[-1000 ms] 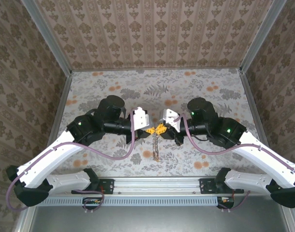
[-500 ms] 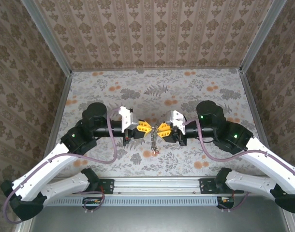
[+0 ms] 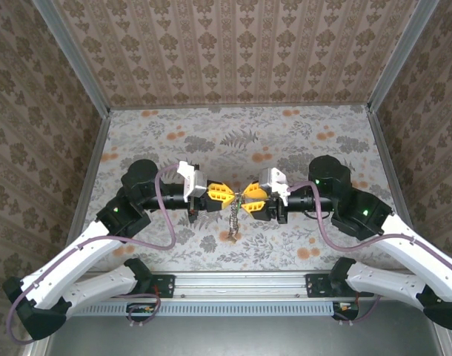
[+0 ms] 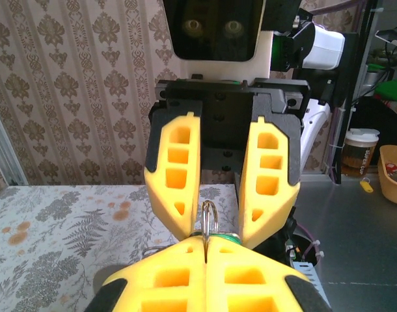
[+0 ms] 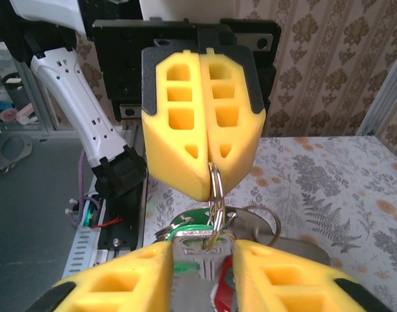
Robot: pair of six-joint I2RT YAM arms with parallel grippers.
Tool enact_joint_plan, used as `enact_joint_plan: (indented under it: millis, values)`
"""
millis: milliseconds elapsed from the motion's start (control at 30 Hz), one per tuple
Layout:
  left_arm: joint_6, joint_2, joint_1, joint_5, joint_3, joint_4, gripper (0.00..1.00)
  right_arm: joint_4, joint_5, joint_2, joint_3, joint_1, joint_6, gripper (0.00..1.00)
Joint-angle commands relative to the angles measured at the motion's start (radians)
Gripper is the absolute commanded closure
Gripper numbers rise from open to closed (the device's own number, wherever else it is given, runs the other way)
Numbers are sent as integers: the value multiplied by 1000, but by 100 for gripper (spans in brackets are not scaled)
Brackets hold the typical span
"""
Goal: Put the keys on the keyring
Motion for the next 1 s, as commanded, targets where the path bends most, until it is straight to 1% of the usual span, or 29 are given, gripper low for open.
enact_joint_plan:
  millis: [0,133,300,467,533,600,667,967]
  values:
    - [-7,-17,7,28,12,34,100,16,21,-41,-17,-3,17,65]
    - [2,-20,9,32,16,19,100,36,17,-48,-8,-2,28,65]
    - [-3,-23,10,36,11,25,100,48,1,-7,15,-2,35,73]
    - [-1,-27,10,44,9,24,100,40,16,11,26,-3,39,82]
    - [1,-29,10,44,8,25,100,41,18,12,26,-1,42,88]
    - [0,-30,9,45,4,29,100,40,16,15,28,-2,45,96]
    - [-3,-30,9,46,3,40,100,32,9,24,30,-2,48,100]
    - [-15,-31,6,44,-6,63,100,-44,4,119,93,-2,64,100]
